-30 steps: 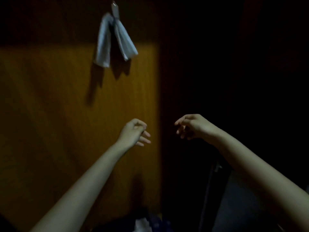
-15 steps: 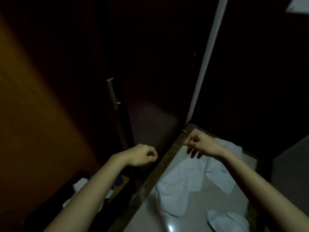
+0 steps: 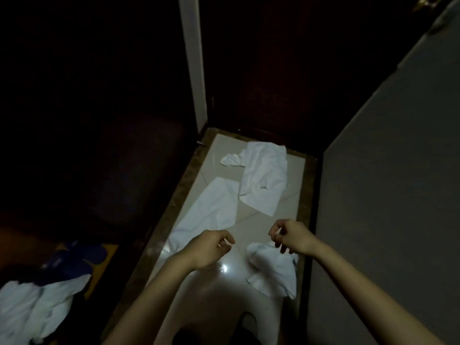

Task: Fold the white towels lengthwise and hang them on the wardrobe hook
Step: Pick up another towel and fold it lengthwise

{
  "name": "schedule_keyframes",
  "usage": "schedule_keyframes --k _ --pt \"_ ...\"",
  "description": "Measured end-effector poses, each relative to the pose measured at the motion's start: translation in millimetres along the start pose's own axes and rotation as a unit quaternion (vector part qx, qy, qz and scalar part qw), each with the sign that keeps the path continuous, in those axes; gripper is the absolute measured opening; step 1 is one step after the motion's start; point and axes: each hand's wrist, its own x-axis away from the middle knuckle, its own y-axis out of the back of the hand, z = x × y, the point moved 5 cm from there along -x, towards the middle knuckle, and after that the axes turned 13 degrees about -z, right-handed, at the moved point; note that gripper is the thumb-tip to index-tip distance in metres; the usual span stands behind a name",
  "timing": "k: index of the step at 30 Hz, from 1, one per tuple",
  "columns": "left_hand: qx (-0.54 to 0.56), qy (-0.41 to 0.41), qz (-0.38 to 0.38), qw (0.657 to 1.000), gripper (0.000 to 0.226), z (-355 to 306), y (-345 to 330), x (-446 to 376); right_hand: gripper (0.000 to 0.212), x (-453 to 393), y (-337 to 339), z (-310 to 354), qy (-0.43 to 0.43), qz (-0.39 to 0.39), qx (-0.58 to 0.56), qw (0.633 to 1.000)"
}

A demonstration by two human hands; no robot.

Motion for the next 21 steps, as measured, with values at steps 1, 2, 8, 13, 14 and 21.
schedule_keyframes --k 1,2,8,13,14,21 --pt "-0.019 -0.006 0.007 1.0 0.023 -4.8 -15.8 -10.9 0.007 -5.9 2.5 -20.8 -0.015 -0.007 -0.004 1.0" --pt "-0.037 -0.012 0.014 0.999 0.024 -9.0 -30.7 -21.5 0.007 -12.1 4.7 -40.2 -0.03 -0.019 -0.007 0.999" --pt "-0.086 -0.045 0.063 0.993 0.024 -5.0 -113.0 -82.4 0.014 -55.9 -14.4 -146.7 -0.125 -0.066 -0.046 0.989" --pt "-0.077 -0.061 0.065 0.993 0.025 30.0 -176.3 -144.0 0.018 -99.7 -65.0 -224.2 -0.137 -0.094 -0.013 0.986" --pt "-0.078 -0.062 0.067 0.993 0.024 39.5 -189.2 -156.9 0.02 -109.5 -76.0 -236.5 -0.131 -0.102 -0.004 0.986" --pt "-0.117 -0.102 0.108 0.982 0.025 104.4 -278.4 -248.8 0.039 -187.7 -158.3 -314.4 -0.165 -0.186 -0.041 0.968"
